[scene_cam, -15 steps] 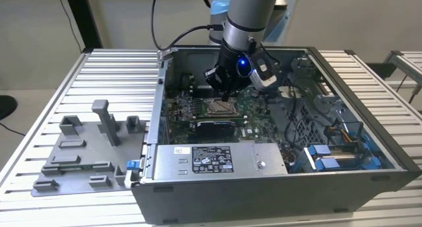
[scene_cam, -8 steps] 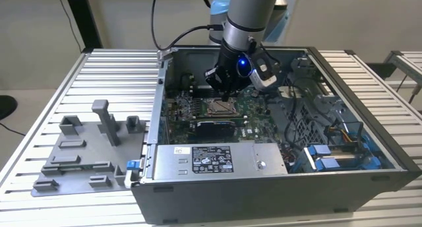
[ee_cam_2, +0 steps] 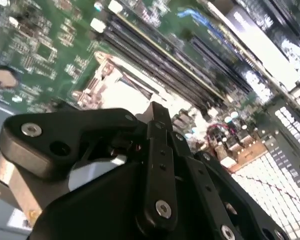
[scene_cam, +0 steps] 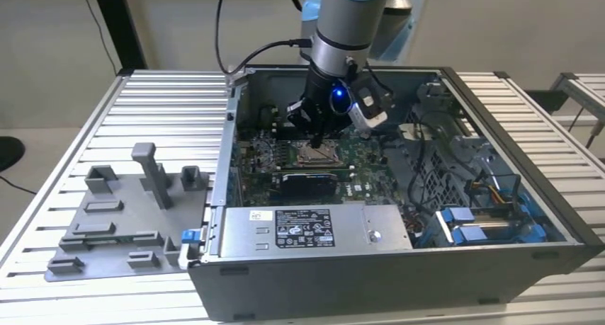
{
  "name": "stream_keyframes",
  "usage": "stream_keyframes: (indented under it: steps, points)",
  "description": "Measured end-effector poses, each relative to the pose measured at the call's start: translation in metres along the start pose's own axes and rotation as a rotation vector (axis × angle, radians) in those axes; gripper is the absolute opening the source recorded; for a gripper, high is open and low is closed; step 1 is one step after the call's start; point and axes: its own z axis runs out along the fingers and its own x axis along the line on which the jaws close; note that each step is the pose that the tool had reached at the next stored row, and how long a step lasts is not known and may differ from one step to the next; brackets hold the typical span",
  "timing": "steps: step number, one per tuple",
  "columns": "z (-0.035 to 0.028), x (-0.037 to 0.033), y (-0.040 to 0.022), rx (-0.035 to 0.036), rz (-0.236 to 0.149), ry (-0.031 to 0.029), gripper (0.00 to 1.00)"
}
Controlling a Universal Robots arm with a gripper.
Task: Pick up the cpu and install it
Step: 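Install the second cpu locking lever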
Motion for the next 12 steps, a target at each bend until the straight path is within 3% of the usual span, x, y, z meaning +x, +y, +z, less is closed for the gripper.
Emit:
stream_keyframes:
  steps: [5,9,12]
  points:
    - [0.0073,0.0025,-0.0007,-0.0004,0.006,-0.0007,0.00]
    - [0.0104,0.0039,-0.0005,-0.0109,0.024,-0.0045,0.00]
    - [0.0114,0.0051,-0.0005,-0.0129,0.045,-0.0076,0.00]
